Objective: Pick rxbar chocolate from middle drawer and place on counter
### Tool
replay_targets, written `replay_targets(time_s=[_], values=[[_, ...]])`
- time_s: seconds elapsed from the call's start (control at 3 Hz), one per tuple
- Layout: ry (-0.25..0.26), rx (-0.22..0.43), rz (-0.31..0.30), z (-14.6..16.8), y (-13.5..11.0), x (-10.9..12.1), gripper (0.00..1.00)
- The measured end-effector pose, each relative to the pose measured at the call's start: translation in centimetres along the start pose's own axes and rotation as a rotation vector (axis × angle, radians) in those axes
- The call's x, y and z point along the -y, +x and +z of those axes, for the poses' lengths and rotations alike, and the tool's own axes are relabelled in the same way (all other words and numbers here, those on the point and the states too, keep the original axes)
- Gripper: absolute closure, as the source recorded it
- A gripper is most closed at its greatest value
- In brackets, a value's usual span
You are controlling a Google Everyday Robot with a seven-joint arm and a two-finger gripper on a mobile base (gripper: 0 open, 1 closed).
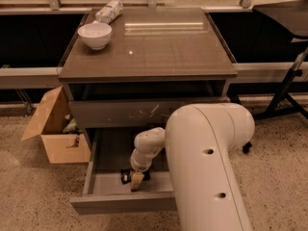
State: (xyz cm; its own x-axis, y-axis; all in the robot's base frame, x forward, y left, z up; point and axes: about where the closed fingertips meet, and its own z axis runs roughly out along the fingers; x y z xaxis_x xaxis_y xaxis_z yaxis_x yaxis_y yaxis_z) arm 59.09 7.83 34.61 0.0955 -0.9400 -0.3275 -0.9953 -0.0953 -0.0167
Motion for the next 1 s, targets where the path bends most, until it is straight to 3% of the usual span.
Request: replay_targets(time_s=[0.67,1.0], values=[[0.000,0.000,0.000,-1.15,-0.40,0.02,0.94],[0.034,-0.005,-0.014,-1.53,-0.37,-0.28,1.00]])
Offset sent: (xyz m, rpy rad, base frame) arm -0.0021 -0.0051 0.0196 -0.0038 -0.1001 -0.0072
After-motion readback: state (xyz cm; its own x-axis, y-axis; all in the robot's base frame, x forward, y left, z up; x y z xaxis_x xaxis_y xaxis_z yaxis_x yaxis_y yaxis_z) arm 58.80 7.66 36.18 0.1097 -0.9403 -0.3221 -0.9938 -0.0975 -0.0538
